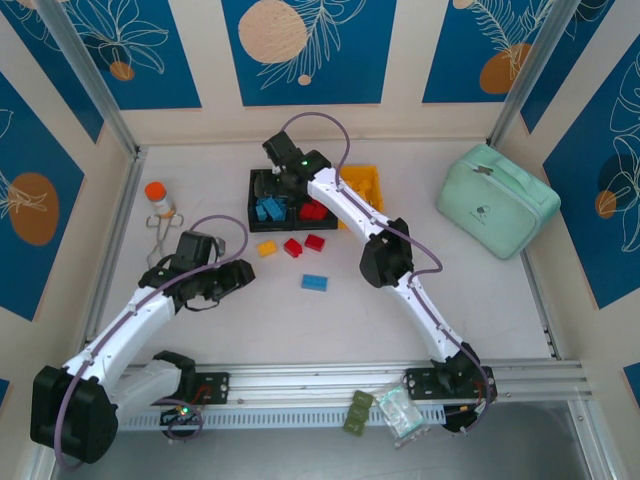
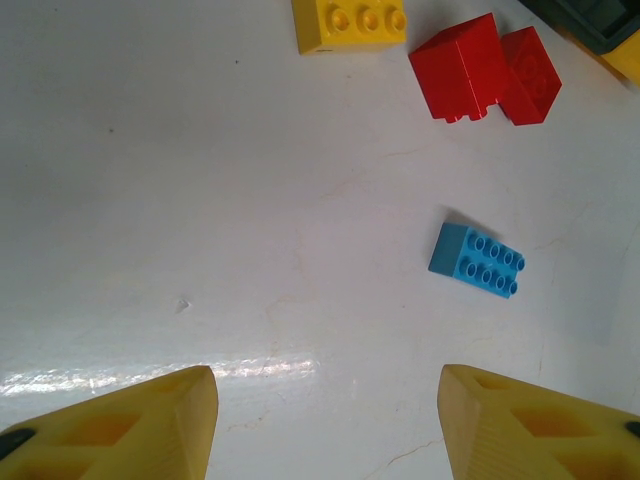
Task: Sort the legos into containers by color
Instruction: Place the lego in the container.
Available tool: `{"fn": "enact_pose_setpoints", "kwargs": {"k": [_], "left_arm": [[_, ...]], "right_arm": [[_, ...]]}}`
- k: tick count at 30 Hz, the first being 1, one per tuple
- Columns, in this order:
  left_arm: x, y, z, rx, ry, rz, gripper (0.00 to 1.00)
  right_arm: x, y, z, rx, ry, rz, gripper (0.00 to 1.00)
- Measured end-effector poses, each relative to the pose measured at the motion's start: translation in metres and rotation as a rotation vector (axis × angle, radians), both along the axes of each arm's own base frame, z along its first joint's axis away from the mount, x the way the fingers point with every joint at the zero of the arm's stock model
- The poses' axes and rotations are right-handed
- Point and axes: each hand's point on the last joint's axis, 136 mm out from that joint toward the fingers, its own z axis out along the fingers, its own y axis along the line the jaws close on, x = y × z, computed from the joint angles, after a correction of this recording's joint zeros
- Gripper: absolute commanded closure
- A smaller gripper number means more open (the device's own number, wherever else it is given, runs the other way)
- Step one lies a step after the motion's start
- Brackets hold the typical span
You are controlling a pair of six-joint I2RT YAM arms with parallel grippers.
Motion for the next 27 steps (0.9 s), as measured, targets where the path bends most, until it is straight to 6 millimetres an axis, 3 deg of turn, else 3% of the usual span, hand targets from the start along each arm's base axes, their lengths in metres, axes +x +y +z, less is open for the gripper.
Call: {"fn": "enact_pose_setpoints", "kwargs": {"k": [3,5,11,14,18,23,27], "left_arm": [[0.000,0.000,0.000,0.000,0.000,-0.001,0.40],[0.000,0.000,-0.001,0.005,-0.001,-0.007,0.40],[-0.001,-0.001,-0.007,0.014,0.020,-0.024,0.39],[0.000,-0.001,-0.011,0.023,0.036,-0.032,0.39],[0.006,-0.005,-0.013,0.031,0.046,-0.044,0.39],[0.018,-0.011,-0.012,0.062,0.038,-0.056,0.37],[0.031,-0.017,-0.015,0.113,0.039,-0.064,0.36]], "right_arm": [[-0.017,-0.012,0.002,-0.045,0.015,0.012,0.45],[-0.036,-0.021,0.013,-0.057,0.010,0.028,0.45],[-0.094,-0.053,0.073,0.020,-0.068,0.060,0.44],[-0.111,-0.068,0.089,0.055,-0.101,0.056,0.44],[-0.131,-0.086,0.072,0.044,-0.081,0.048,0.44],[-0.162,-0.115,0.026,-0.024,0.002,0.025,0.42],[-0.189,-0.135,0.013,-0.038,0.029,0.013,0.37]]}}
